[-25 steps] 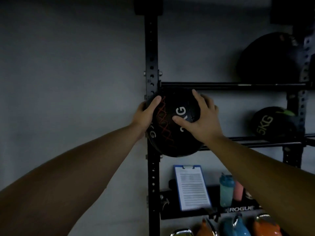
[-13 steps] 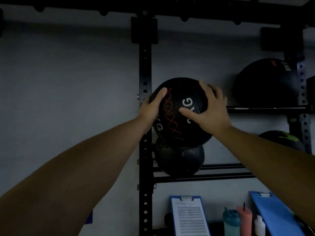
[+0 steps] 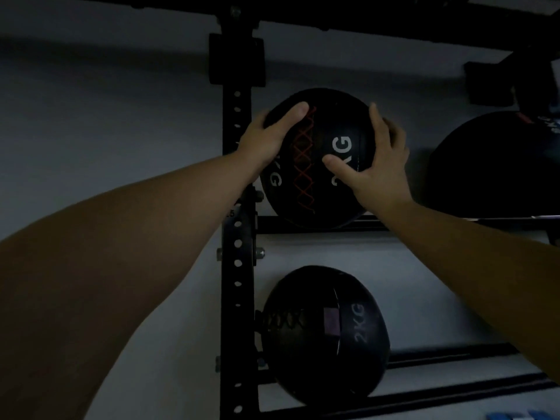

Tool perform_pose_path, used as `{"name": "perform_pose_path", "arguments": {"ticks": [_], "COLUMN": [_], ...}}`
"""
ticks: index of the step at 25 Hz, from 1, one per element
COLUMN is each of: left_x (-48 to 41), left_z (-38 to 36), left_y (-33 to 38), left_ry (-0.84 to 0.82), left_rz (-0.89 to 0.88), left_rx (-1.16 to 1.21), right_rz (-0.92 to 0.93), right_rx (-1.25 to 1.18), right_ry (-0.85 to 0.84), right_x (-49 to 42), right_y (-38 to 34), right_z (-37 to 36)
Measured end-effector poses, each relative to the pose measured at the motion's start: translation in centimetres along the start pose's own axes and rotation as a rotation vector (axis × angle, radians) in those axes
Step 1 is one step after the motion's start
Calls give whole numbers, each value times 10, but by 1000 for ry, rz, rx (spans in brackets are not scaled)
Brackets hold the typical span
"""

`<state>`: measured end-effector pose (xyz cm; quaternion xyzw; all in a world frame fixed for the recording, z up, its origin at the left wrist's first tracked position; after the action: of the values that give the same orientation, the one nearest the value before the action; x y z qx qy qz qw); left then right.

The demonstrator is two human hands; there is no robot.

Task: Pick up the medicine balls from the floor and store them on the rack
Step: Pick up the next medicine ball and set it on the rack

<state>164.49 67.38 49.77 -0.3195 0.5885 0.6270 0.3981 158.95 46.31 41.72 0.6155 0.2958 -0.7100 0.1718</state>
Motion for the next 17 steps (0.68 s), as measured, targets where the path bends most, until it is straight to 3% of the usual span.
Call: {"name": "perform_pose_path", "arguments": {"ticks": [4, 7, 10, 14, 17], "left_x": [-28, -44, -56, -71, -83], "left_z": [-14, -22, -18, -49, -67], "left_y": [-26, -61, -79, -90, -104], "left_ry": [53, 54, 50, 57, 96], "left_rz": [-27, -84, -188, -95, 4], "left_rx": [-163, -384, -645, -580, -528], "right_rz": [16, 54, 82, 64, 44], "right_rx": [-127, -204, -216, -319, -249], "right_ry": [210, 257, 212, -12, -192], "right_x": [-61, -114, -147, -137, -113], "right_y": [33, 52, 74, 141, 188], "right_z": [-44, -69, -98, -110, -127]}}
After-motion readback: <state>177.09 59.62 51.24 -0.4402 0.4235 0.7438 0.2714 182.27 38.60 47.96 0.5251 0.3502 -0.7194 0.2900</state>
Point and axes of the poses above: each hand's wrist, its own x-axis away from the middle knuckle, its own z-axis out of the back of the hand, y = z × x, the point moved 1 cm from there along -x, towards the middle knuckle, and after that the axes turned 5 degrees about x, right-handed, at the moved point
